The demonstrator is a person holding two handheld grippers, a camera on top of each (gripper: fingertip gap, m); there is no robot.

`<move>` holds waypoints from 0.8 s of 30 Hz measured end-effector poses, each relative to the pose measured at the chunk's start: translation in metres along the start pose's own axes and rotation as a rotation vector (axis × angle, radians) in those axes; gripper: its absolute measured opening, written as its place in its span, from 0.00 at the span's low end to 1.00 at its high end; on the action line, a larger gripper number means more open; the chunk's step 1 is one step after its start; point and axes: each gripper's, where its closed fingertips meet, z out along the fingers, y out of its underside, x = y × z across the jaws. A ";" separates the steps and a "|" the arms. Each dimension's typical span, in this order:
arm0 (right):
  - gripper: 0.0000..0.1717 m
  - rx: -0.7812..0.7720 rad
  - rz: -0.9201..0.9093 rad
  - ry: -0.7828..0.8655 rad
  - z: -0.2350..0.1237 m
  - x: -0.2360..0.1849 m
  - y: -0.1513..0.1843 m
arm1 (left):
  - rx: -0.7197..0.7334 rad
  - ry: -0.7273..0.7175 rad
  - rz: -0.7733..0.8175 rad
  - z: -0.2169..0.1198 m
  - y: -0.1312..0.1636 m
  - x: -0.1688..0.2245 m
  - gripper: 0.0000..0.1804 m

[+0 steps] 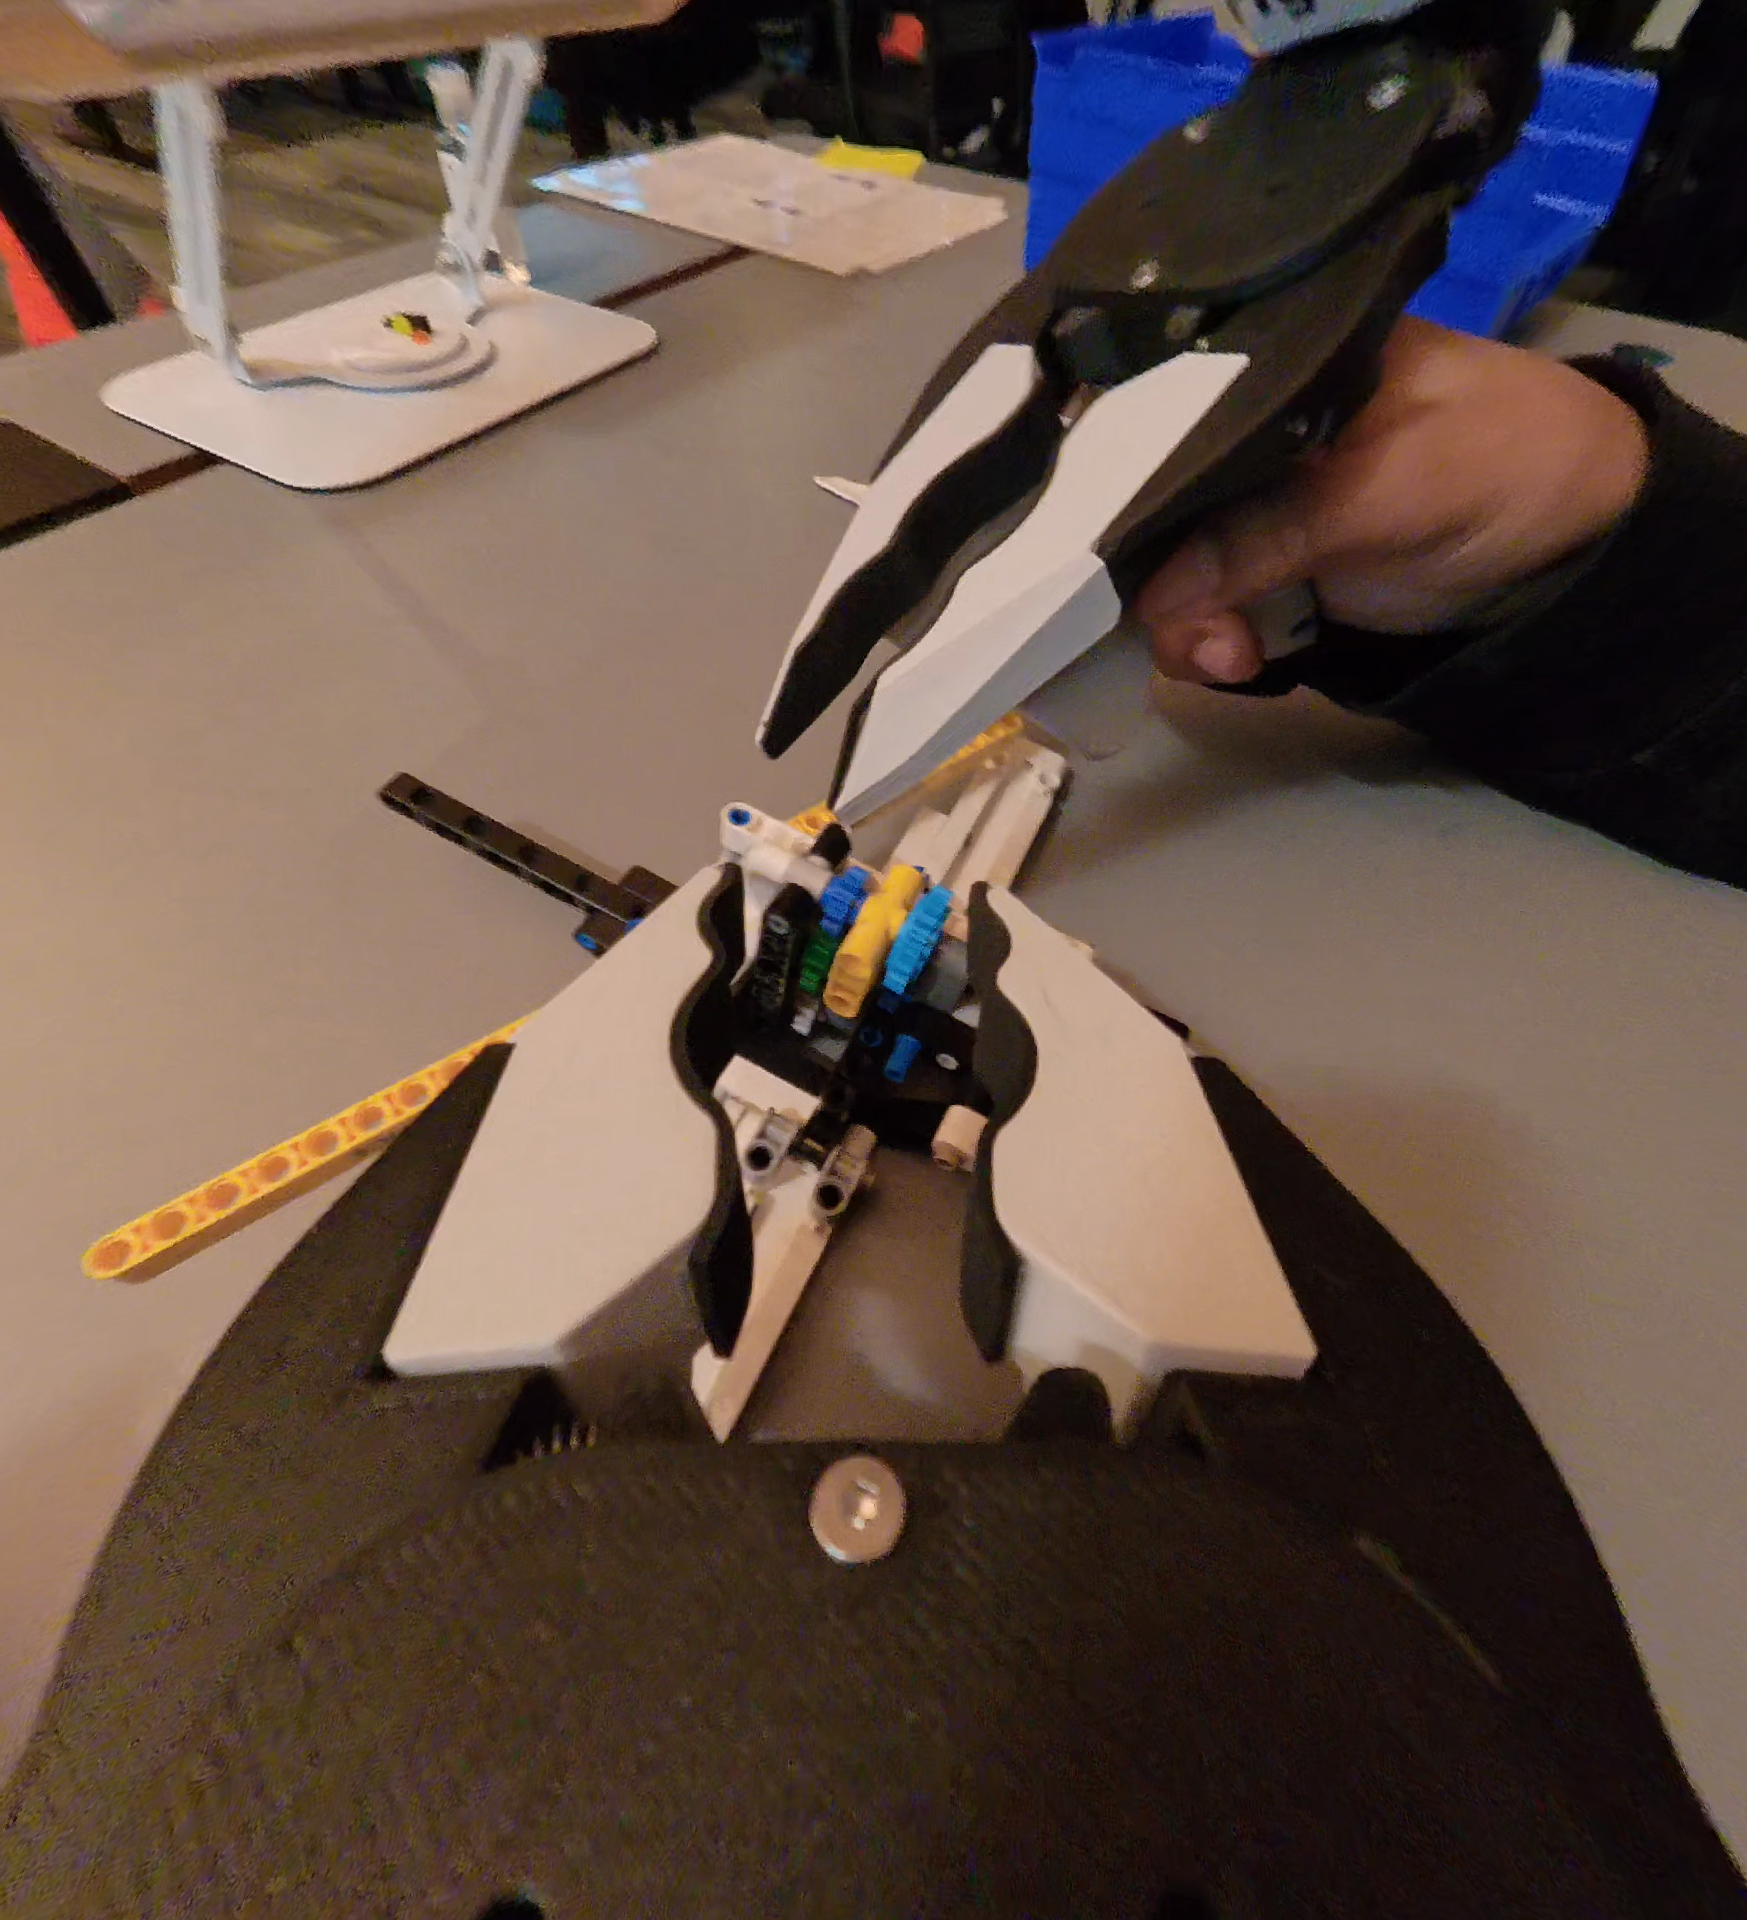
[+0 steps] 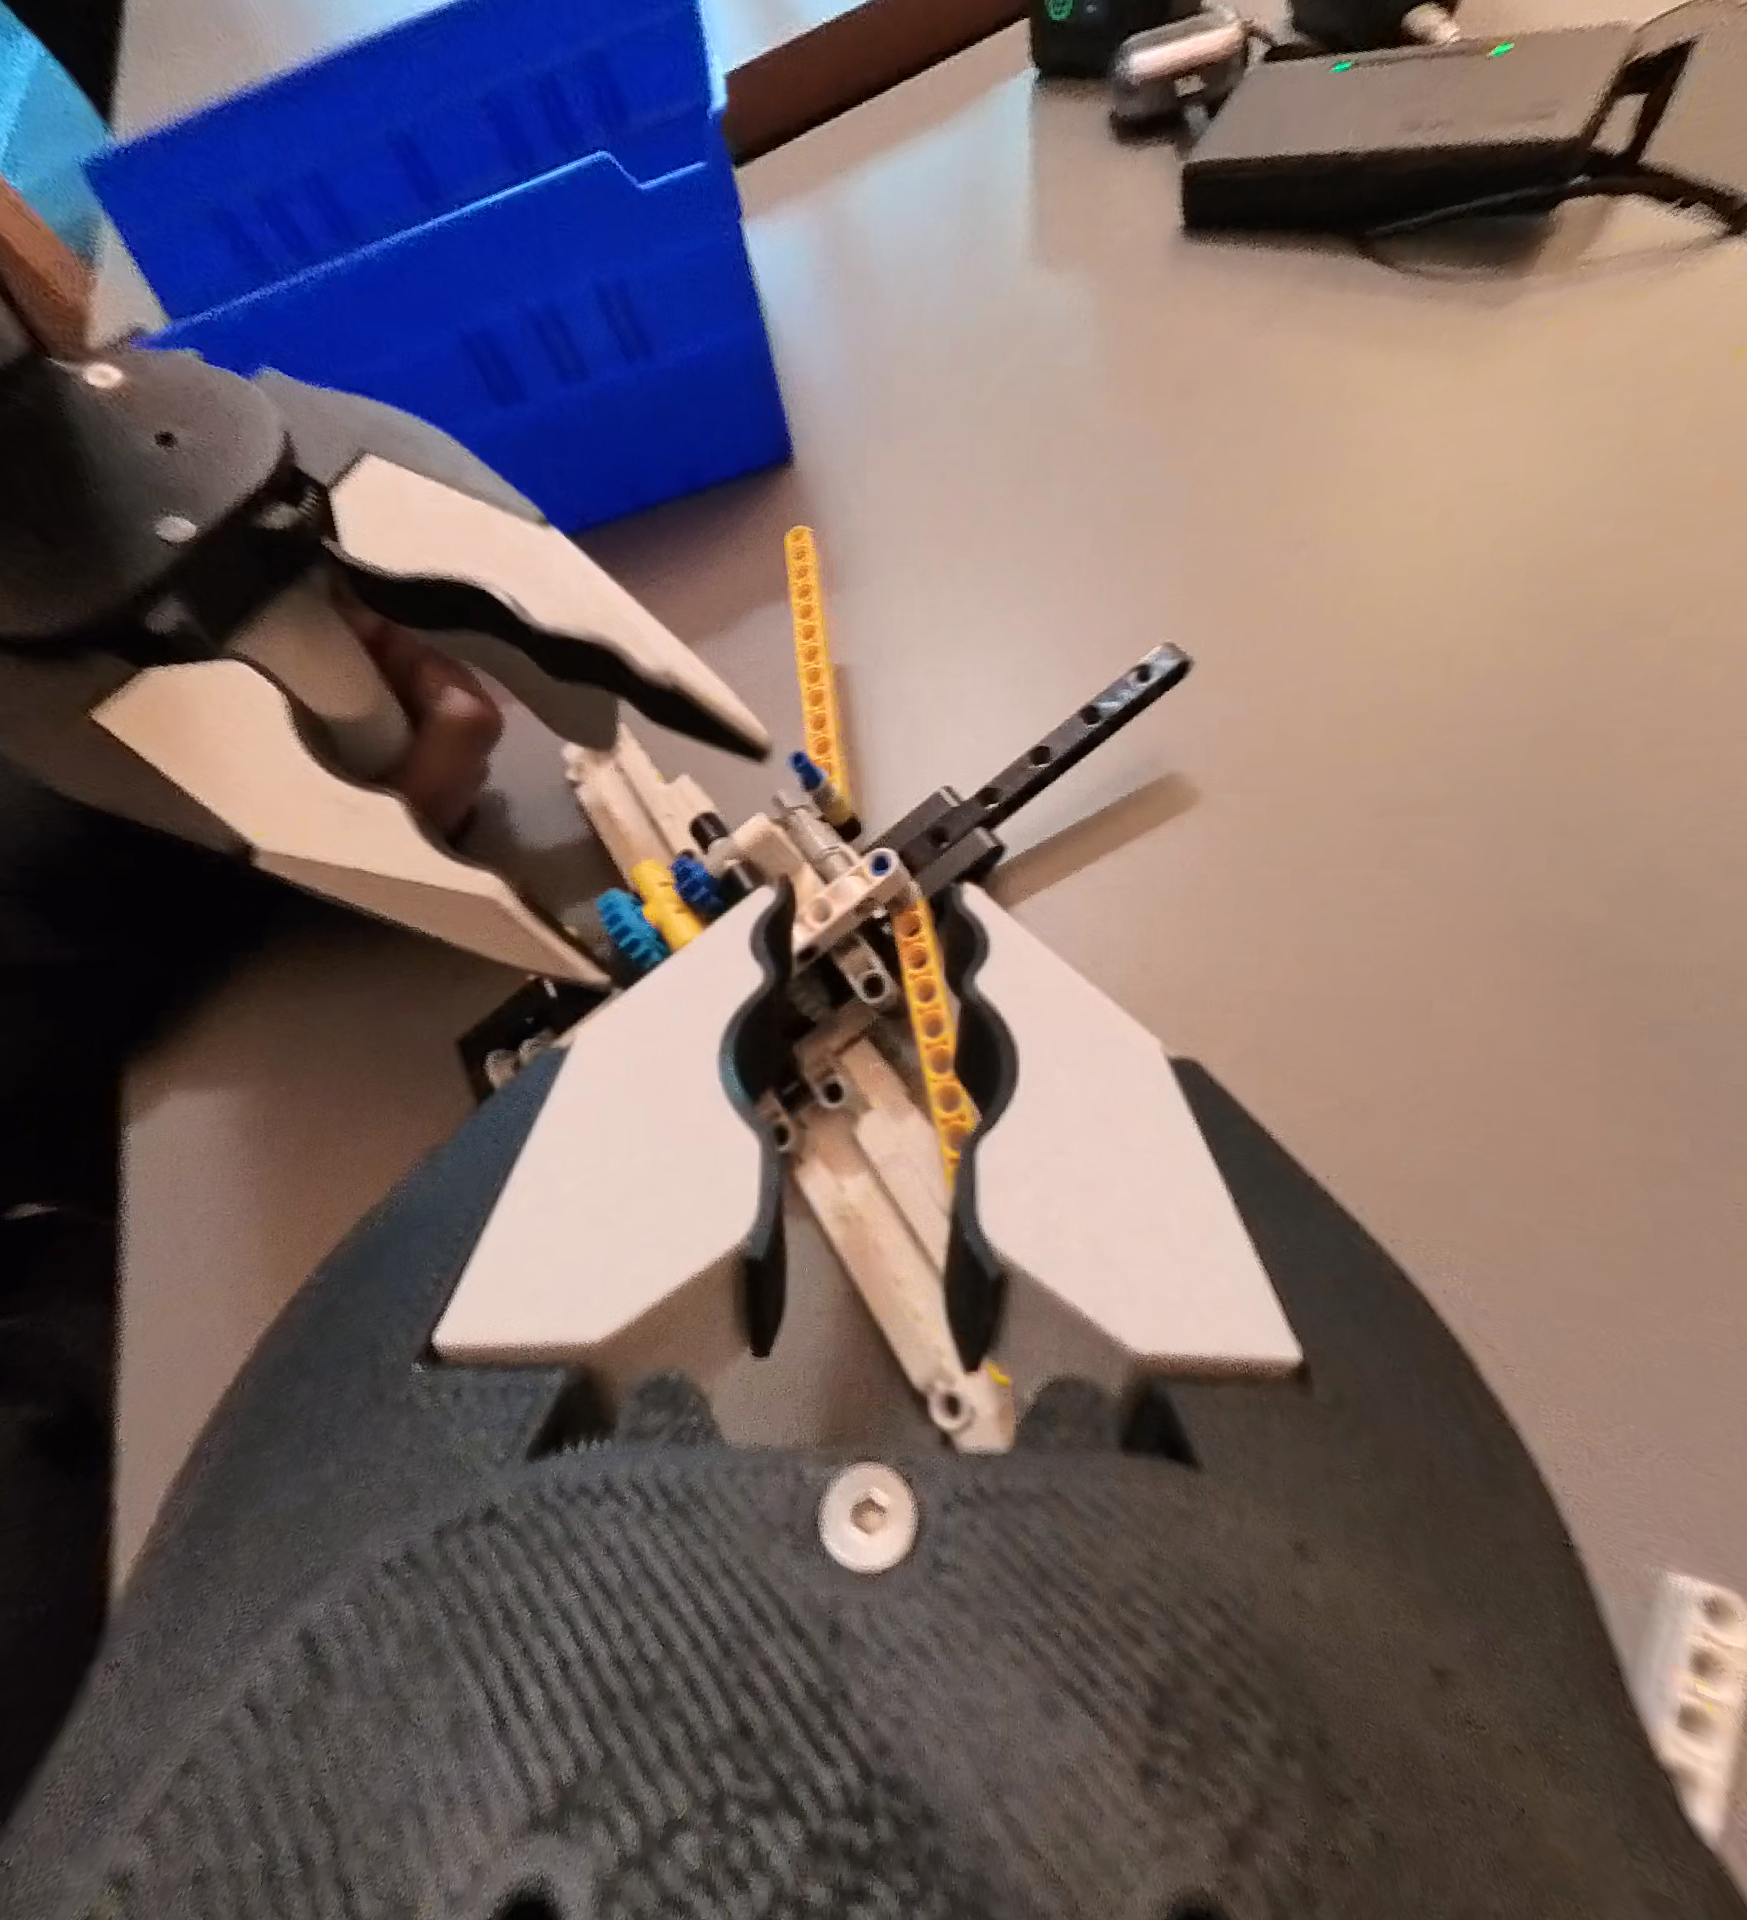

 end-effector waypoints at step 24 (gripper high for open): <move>0.18 -0.127 -0.077 0.051 0.007 -0.003 0.016 | -0.104 -0.151 0.119 0.009 0.007 -0.001 0.21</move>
